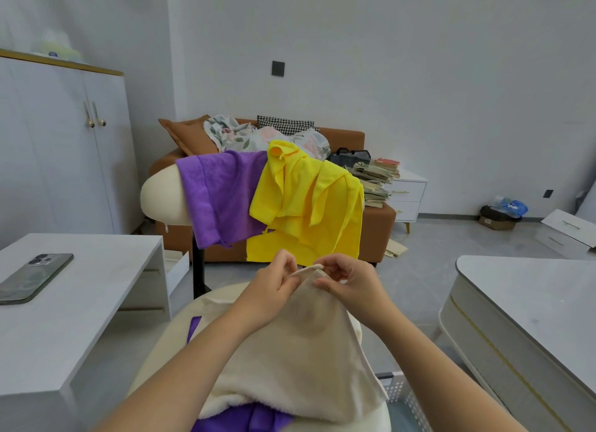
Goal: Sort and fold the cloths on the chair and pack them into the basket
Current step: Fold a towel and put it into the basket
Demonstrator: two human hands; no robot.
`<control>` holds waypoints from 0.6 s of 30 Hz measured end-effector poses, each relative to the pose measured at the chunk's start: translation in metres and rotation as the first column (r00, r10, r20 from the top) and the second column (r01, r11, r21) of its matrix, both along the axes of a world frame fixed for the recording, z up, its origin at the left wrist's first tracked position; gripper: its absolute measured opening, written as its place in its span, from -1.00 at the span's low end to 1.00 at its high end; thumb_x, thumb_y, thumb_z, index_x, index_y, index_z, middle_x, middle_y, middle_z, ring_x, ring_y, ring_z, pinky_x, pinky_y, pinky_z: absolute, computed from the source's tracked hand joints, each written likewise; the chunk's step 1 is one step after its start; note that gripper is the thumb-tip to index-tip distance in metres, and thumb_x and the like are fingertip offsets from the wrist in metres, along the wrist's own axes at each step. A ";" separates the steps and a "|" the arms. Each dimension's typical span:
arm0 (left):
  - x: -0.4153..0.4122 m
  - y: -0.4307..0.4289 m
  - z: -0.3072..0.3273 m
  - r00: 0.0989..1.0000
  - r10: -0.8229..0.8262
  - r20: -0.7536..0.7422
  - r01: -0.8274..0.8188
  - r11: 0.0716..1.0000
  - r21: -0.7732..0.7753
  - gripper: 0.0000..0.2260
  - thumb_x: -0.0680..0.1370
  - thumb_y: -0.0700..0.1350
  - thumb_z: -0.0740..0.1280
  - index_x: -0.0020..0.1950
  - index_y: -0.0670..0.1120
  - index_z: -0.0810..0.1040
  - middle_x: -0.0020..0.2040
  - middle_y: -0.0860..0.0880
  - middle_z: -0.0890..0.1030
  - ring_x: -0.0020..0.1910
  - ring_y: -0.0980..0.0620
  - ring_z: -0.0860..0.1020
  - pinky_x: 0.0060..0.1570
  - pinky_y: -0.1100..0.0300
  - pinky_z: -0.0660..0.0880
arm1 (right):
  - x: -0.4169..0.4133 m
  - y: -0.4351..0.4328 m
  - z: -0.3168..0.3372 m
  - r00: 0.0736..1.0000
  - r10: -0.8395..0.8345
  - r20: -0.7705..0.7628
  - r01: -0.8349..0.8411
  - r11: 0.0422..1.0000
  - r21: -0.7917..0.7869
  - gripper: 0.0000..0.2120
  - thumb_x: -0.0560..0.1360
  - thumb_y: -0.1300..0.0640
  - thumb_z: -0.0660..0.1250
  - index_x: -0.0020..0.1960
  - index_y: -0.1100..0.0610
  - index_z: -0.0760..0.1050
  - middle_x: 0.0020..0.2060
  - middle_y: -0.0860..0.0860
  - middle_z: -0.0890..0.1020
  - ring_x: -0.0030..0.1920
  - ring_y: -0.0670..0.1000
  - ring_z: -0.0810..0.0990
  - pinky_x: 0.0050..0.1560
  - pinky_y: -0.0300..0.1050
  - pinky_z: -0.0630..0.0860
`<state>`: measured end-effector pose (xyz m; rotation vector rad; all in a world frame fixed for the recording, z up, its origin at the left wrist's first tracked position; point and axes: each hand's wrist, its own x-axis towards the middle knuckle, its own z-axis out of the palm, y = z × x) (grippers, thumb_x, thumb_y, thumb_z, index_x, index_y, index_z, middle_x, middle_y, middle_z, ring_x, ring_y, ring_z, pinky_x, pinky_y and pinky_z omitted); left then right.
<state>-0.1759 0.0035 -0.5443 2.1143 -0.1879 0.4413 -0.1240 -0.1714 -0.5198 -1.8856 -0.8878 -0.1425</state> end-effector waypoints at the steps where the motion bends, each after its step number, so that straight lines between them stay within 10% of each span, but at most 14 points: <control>1: -0.003 -0.001 0.000 0.998 0.023 0.055 -0.022 1.000 -0.008 -0.84 0.59 -0.14 0.25 -0.12 0.06 0.32 -0.37 0.07 0.41 -0.42 0.18 0.33 -0.36 0.22 0.24 | 0.000 0.000 0.000 1.000 0.000 0.001 0.000 1.000 -0.001 -0.77 0.39 0.24 0.49 -0.01 0.01 0.58 -0.28 -0.11 0.59 -0.24 -0.21 0.52 -0.18 -0.38 0.43; 9: -0.008 -0.007 -0.001 0.992 0.013 0.122 -0.013 1.000 0.005 -0.80 0.57 -0.22 0.19 0.01 -0.04 0.60 -0.19 0.16 0.59 -0.22 0.27 0.51 -0.25 0.45 0.34 | 0.000 -0.002 -0.003 0.999 -0.011 0.047 0.010 1.000 0.023 -0.66 0.37 0.25 0.50 0.03 -0.09 0.55 -0.35 -0.16 0.57 -0.26 -0.20 0.52 -0.16 -0.38 0.43; 18: -0.009 -0.012 -0.006 0.997 -0.019 0.074 0.024 0.997 -0.074 -0.89 0.44 0.02 0.31 -0.06 0.13 0.57 -0.08 0.13 0.64 -0.07 0.24 0.56 -0.05 0.24 0.45 | 0.007 0.001 -0.010 0.998 -0.052 0.019 0.050 0.996 0.080 -0.66 0.40 0.22 0.49 0.13 -0.02 0.57 -0.25 -0.06 0.62 -0.21 -0.18 0.54 -0.16 -0.35 0.44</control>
